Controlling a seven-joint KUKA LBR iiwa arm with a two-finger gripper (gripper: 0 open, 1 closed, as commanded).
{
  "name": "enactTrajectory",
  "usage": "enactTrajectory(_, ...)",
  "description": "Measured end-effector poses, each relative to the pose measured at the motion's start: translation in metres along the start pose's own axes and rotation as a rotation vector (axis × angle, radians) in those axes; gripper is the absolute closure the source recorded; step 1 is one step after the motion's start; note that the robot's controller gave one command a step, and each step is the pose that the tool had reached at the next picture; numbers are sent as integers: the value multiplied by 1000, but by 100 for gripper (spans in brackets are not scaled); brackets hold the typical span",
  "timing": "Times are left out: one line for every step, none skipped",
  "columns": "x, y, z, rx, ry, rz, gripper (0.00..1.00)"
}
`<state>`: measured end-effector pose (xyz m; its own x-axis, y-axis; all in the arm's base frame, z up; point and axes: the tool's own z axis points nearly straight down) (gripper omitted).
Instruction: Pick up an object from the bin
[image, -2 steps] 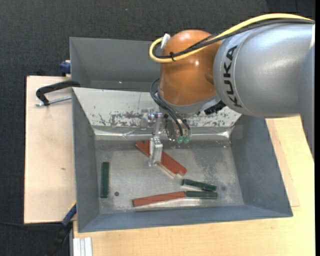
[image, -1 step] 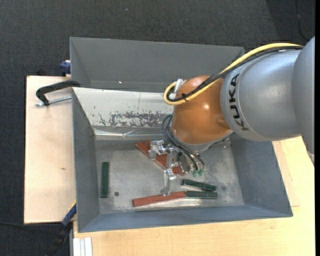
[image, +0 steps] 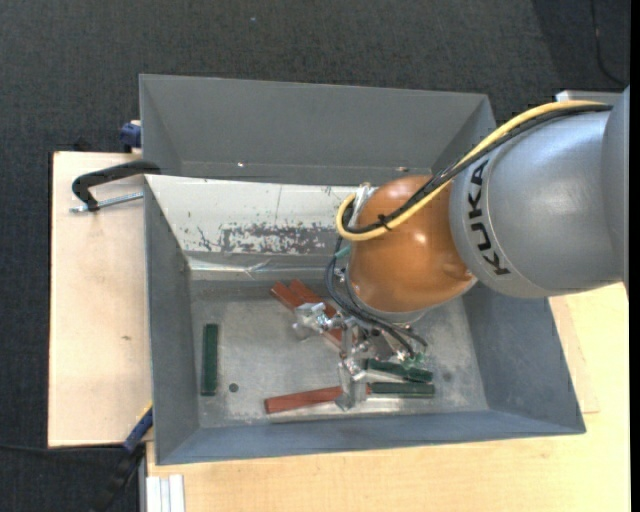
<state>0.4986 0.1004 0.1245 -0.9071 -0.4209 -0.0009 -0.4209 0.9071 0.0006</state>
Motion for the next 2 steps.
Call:
enactTrajectory(10,-5,54,-1,1,60,100)
enactTrajectory(10,-5,54,-1,1,60,100)
